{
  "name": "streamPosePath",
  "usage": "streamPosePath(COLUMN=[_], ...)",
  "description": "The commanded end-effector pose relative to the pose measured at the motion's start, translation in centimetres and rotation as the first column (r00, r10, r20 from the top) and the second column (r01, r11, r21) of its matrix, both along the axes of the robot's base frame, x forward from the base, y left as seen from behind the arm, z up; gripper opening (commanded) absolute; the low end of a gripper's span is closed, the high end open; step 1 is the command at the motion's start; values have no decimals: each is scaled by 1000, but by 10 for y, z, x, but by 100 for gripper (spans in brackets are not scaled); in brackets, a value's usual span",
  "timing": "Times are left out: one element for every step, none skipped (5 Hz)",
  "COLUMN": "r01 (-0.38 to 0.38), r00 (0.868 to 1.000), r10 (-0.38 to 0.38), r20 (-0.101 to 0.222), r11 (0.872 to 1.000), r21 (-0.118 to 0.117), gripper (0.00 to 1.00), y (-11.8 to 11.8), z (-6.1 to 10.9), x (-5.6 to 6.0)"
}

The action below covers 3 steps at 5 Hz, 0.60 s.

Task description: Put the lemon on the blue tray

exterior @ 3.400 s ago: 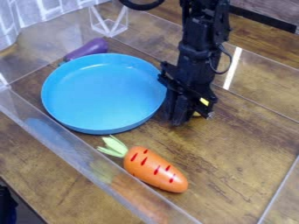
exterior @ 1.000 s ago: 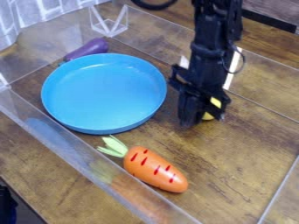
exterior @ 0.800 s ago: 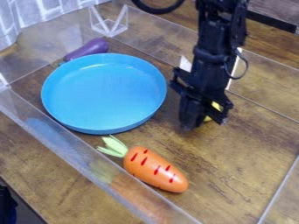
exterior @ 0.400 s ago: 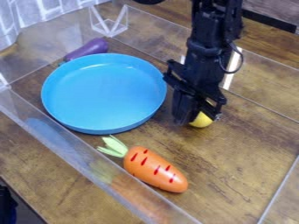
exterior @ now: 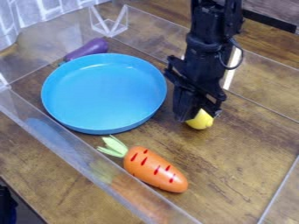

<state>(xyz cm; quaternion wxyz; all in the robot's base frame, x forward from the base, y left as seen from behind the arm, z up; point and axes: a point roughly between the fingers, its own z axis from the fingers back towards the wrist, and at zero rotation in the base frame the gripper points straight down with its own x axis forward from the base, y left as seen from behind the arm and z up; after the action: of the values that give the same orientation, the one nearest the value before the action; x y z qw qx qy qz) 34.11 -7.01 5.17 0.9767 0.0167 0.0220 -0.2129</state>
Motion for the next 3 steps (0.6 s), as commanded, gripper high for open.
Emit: streamPosePath(r01=[-61,-119,-115], r00=[997,992,993], r10=[61,119,115], r20=[42,42,39], r11=[998,993,993], r21=[-9,-9,-10], gripper=[0,0,100], y=[3,4,5], z=[17,19,17], x=[10,17,22])
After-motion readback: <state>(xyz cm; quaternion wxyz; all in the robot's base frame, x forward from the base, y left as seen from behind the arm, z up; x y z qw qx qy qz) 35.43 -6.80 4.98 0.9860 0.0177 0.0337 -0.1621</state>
